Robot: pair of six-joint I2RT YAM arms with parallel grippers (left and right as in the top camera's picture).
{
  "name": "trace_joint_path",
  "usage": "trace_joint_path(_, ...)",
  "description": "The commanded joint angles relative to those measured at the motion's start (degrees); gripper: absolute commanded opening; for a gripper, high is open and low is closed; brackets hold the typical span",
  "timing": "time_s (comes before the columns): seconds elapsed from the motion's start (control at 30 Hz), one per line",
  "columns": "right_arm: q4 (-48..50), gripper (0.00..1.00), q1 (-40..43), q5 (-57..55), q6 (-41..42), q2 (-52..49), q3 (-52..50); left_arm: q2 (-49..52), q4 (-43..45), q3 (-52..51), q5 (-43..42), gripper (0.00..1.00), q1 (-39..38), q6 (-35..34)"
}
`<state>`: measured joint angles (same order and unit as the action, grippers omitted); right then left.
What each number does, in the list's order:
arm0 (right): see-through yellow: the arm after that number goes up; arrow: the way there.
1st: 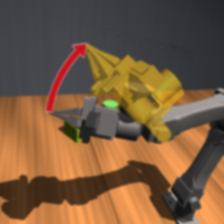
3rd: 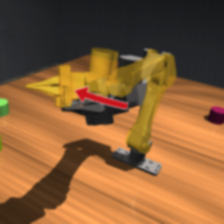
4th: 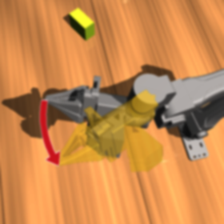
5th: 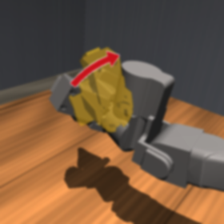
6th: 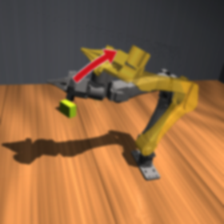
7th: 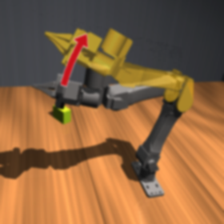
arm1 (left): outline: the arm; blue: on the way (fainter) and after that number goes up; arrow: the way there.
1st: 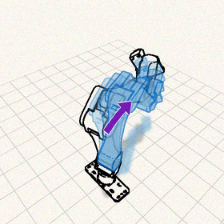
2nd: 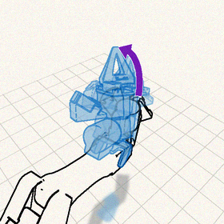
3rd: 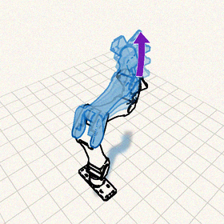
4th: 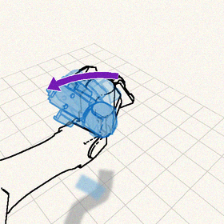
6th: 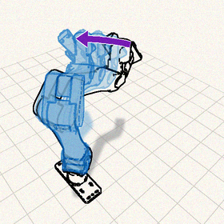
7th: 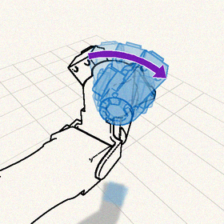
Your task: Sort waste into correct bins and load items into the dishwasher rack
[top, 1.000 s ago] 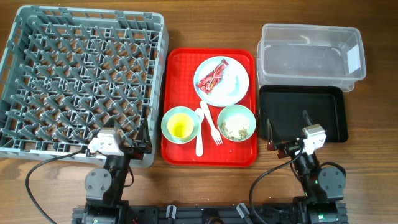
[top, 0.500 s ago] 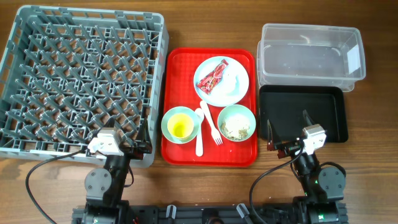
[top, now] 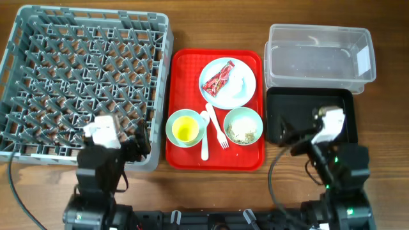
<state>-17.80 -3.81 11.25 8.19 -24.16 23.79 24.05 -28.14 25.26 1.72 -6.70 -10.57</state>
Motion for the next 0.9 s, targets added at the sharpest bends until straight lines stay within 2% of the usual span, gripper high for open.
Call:
trace_joint_path(0.0, -9.99, 1.0, 0.02, 0.85, -0.11, -15.72, 15.69, 13.42, -7.87, 12.48, 1.57, 1.0, -0.17, -0.85)
trace_joint_path(0.1, -26.18, 1.0, 0.02, 0.17, -0.79, -32.72, 34.38, 22.21, -14.97, 19.5, 1.36, 1.0, -0.17, -2.32)
trace_joint_path(0.2, -29.18, 1.0, 0.02, 5.81, -2.45, -40.92, 41.38, 23.32, -15.43, 19.98, 1.25, 1.0, -0.17, -2.32)
trace_joint_path(0.27, -24.24, 1.0, -0.13, 12.63, -1.75, -44.37, 41.88, 23.21, -15.41, 19.98, 1.16, 1.0, -0.17, -2.32)
trace_joint_path(0.33, -21.49, 0.99, -2.43, 11.76, -1.84, -45.75, 41.97, 23.21, -15.37, 19.98, 1.16, 1.0, -0.17, -2.32)
trace_joint_path(0.5, -17.88, 0.95, -17.03, -8.09, -2.19, -51.08, 46.56, 23.21, -14.93, 19.98, 1.16, 1.0, -0.17, -2.32)
trace_joint_path(0.57, -15.26, 0.95, -20.5, -13.73, 0.76, -56.11, 46.56, 23.21, -14.99, 19.98, 1.16, 1.0, -0.17, -2.32)
trace_joint_path(0.7, -13.0, 0.9, -21.42, -14.45, 8.94, -68.06, 46.56, 23.21, -14.99, 19.98, 1.16, 1.0, -0.17, -2.32)
trace_joint_path(0.87, -9.07, 0.82, -21.42, -14.16, 14.19, -80.61, 46.56, 23.21, -15.02, 19.98, 1.16, 1.0, -0.17, -2.32)
